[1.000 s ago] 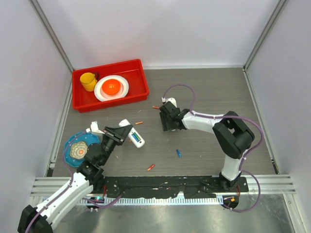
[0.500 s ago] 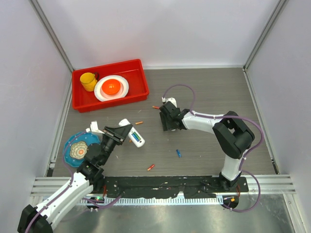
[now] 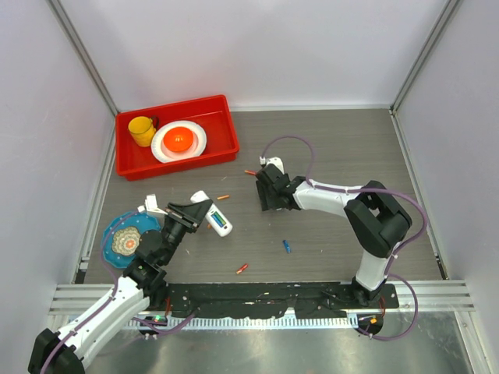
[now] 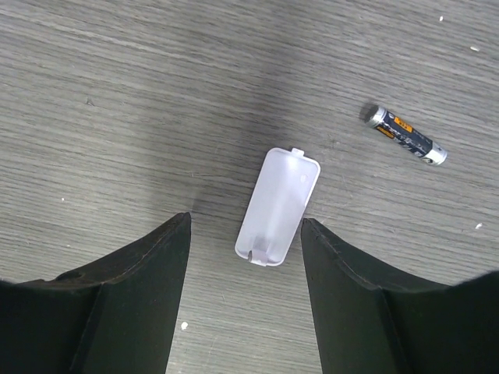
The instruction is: Load the batteries into the remote control
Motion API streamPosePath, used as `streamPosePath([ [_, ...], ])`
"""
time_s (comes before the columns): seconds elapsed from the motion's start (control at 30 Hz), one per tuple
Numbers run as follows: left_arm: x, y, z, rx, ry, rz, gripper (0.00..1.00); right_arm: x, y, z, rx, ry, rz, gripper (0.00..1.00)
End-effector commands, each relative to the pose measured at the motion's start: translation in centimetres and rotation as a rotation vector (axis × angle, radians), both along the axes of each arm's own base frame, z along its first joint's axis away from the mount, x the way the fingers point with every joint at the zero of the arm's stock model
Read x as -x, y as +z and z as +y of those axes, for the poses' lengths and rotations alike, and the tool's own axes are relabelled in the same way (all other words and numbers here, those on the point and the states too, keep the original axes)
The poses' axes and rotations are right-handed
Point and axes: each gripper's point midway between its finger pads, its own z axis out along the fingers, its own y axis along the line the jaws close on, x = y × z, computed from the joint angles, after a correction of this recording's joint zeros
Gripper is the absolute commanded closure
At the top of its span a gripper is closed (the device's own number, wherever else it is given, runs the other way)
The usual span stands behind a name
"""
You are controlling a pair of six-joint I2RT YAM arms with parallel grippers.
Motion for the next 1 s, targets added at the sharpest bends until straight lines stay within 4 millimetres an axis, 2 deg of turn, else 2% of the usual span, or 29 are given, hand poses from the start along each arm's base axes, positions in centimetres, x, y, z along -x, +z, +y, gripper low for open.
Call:
streamPosePath([
  [0.0,0.1,0.1,0.3,0.029,0.006,-0.029,1.00,-0.8,2.4,0.9,-0.070,-0.017,-0.065,0.36],
  [0.13,0.2,0.1,0.2,0.028,0.003,-0.030,1.00,-0.6,1.4,0.7,-0.068,-0.015,-0.036,0.36],
  [0.4,0.1,0.1,0.2,0.030,0.004,-0.027,1.00,-0.5,1.4,1.1,-0.111,-0.007,-0.044,0.36],
  [0.67,0.1,0.1,0.2,0.031,0.004,-0.028,1.00,-0.2,0.4,0.5,-0.106,-0.018,-0.015,0.36],
  [0.77,0.1,0.0,0.2,0.027,0.004,-0.025,1.00,-0.3,0.8,-0.2,-0.093,-0.040,-0.037,0.36],
  [0.97,0.0,-0.2,0.1,0.021,0.000,-0.023,1.00,-1.0,3.2,-0.3,-0.125,-0.061,-0.102,0.36],
])
